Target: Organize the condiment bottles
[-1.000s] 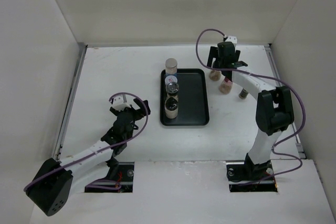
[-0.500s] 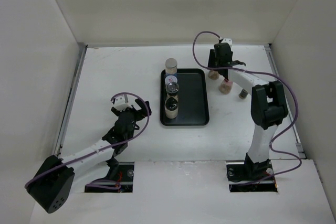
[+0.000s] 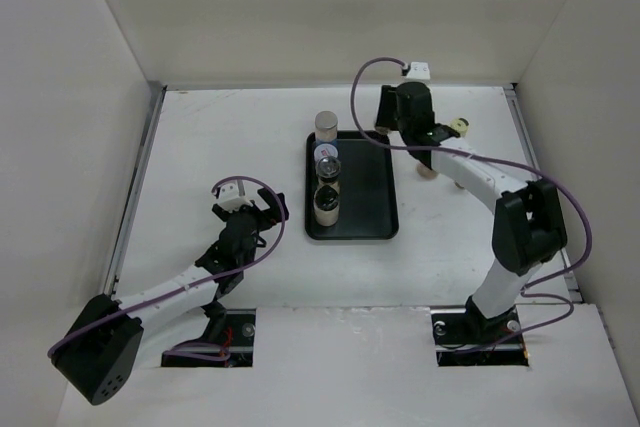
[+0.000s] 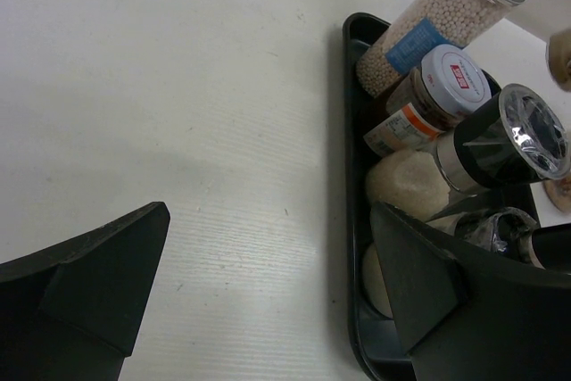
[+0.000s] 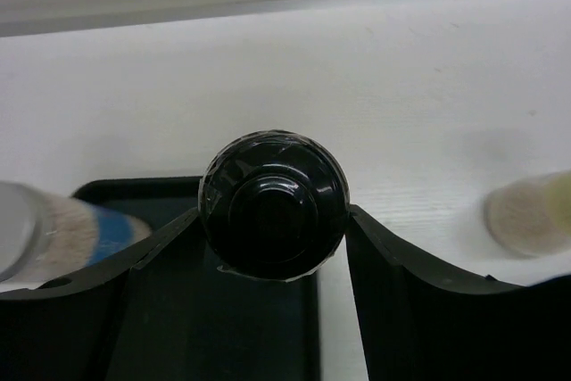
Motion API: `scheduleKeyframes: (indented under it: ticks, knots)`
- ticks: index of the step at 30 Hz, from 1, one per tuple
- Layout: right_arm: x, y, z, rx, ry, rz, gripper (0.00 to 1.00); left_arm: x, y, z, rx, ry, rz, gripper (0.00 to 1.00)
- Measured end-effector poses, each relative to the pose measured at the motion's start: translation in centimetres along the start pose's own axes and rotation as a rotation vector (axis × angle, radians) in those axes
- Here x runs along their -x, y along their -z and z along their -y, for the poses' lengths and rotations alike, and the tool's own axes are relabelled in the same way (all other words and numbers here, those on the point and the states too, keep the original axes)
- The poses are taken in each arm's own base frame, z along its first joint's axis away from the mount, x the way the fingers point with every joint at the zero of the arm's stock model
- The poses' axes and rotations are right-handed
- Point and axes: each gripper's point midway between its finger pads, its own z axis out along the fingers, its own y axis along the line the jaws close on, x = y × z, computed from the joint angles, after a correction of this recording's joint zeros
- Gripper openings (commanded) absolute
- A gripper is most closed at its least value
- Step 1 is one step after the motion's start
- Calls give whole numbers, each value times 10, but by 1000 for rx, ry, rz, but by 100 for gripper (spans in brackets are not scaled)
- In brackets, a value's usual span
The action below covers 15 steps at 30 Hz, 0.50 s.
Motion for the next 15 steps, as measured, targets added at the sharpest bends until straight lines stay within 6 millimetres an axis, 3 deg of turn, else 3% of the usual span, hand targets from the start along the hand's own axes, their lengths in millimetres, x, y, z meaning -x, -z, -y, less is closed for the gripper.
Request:
scheduleKeyframes:
  ticks: [2,6,11,15]
  knots:
    - [2,6,-26,54,5,26,56,0,0,0,0,0,0,100]
    - [-20,10,-66,129,30,-3,56,0,0,0,0,0,1,100]
    - [-59,-4,-77,134,50,-75,56,1,0,0,1,2,3,100]
    - [-75,-10,-79,128,43,-107,56,1,0,1,-1,4,5,100]
